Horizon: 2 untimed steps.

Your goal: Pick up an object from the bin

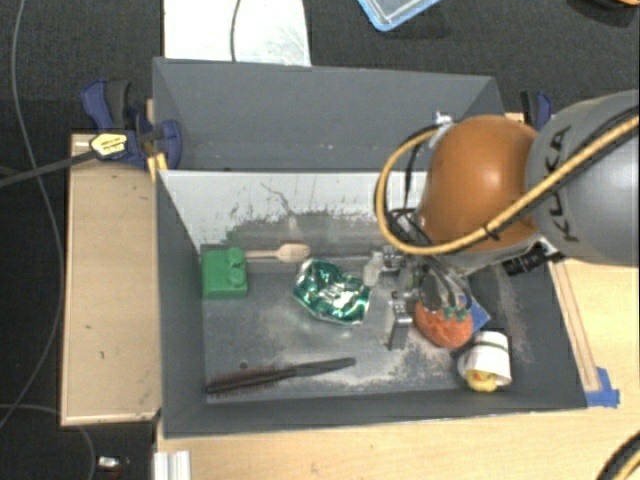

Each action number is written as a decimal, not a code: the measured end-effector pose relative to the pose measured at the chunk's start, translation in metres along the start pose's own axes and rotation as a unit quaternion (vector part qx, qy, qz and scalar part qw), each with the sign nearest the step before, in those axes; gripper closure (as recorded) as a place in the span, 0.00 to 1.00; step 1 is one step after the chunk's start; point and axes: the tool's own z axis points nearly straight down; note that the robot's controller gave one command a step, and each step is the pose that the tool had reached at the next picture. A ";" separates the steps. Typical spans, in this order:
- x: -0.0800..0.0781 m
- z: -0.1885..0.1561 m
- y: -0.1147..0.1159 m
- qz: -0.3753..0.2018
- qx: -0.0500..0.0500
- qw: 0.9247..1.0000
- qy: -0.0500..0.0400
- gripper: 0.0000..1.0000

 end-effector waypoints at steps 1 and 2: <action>-0.002 -0.004 0.000 0.001 0.000 1.000 -0.004 0.00; -0.037 0.085 0.048 0.047 -0.001 0.999 -0.007 0.00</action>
Offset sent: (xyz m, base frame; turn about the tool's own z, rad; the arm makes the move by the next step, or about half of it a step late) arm 0.0431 0.0620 -0.1157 0.1180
